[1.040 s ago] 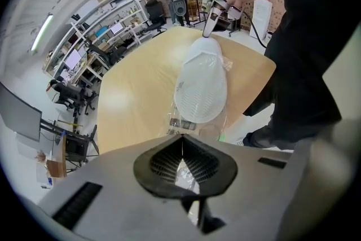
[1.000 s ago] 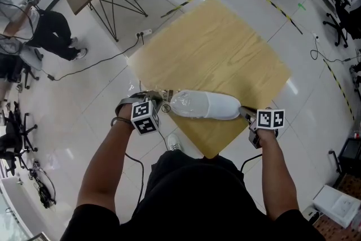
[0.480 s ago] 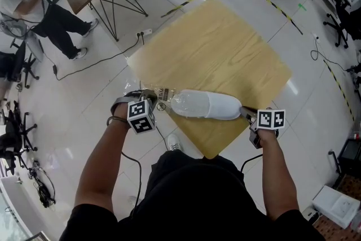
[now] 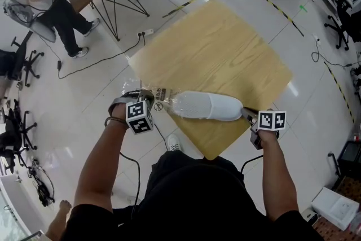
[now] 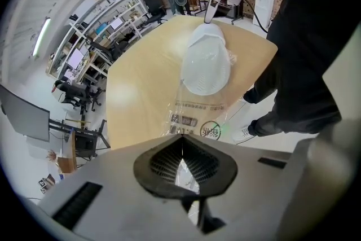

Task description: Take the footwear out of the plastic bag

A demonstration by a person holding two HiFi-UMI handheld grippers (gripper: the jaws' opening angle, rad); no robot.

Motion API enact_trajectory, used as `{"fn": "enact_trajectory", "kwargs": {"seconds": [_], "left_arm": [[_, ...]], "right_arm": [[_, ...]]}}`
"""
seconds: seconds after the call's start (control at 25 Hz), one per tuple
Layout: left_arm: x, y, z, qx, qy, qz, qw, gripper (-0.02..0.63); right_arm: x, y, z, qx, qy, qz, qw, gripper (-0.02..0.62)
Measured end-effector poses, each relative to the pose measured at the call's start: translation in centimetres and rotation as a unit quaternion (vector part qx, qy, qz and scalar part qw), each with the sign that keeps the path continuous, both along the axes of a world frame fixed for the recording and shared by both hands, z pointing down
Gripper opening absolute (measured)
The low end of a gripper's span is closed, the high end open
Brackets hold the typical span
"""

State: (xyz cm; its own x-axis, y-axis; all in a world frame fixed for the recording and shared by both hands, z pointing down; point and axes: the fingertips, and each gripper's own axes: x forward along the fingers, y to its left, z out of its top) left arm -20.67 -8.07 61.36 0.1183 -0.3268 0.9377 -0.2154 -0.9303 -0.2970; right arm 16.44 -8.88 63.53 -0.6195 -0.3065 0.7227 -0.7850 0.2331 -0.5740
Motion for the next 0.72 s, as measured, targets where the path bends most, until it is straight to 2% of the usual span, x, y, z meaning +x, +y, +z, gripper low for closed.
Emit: {"fn": "enact_trajectory", "kwargs": {"seconds": [0.72], "left_arm": [[-4.2,-2.2,-1.8,0.034,-0.019,-0.049,0.9980,0.008]], "right_arm": [[0.3,0.0,0.1,-0.002,0.002,0.003,1.000,0.035]]}}
